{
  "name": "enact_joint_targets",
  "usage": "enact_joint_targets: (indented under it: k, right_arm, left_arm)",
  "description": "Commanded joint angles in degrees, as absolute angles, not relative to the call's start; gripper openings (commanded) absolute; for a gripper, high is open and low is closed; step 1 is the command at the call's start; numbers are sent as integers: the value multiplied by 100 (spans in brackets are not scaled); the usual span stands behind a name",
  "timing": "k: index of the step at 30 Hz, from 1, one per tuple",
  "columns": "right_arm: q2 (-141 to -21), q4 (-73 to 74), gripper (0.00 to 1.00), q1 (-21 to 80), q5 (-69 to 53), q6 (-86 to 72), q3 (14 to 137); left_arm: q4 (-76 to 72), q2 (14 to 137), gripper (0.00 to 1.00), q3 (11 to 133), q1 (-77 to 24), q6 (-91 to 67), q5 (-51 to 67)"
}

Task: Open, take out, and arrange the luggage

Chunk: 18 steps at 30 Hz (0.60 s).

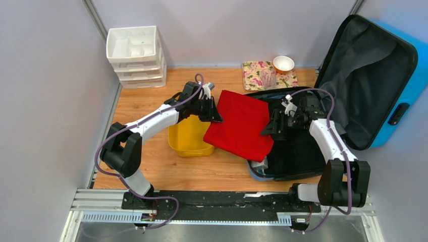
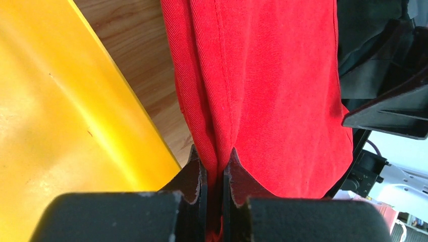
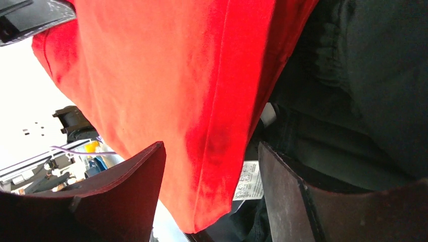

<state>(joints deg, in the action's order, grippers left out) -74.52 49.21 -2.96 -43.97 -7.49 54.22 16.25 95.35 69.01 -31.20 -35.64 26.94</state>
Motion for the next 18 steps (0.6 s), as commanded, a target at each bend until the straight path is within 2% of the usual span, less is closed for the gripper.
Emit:
enact_joint_targets:
  k: [1,7,10,11,12,14,15,16,18]
  right_arm:
    - [-7637,4237,72,-202,-4448,-1169,5274]
    - [-7805,3579,73,-27,-4754,-1616,5002]
    - [-7945,3306,66,307,-5176,-1941,4975]
    - [-7954,3313,61,334,-5255,-1960,5018]
    - [-7919,3366,44,343,-5273,-1943,5079]
    - [-7788,3725,26,334,-5151,-1698,5385]
    - [-7604,3857,11,343,-4994,-1627,5501]
    - [-7489,4085,4,334,-4914,-1574,5606]
    - [-7278,4218,0,343,-4834,-1538,5905]
  left_arm:
    - [2083,9518,0,6855,-2865,-3278,2003]
    - [1951,9641,0,6926,-2883,-3375,2276]
    - [1899,9650,0,6935,-2918,-3384,2364]
    - [1864,9642,0,6943,-2927,-3384,2373]
    - [1837,9615,0,6969,-3005,-3358,2390]
    - [1802,9510,0,7083,-3146,-3112,2365]
    - [1776,9466,0,7110,-3207,-3033,2303]
    - [1767,9396,0,7136,-3347,-2884,2268]
    - [1836,9369,0,7320,-3445,-2734,2128]
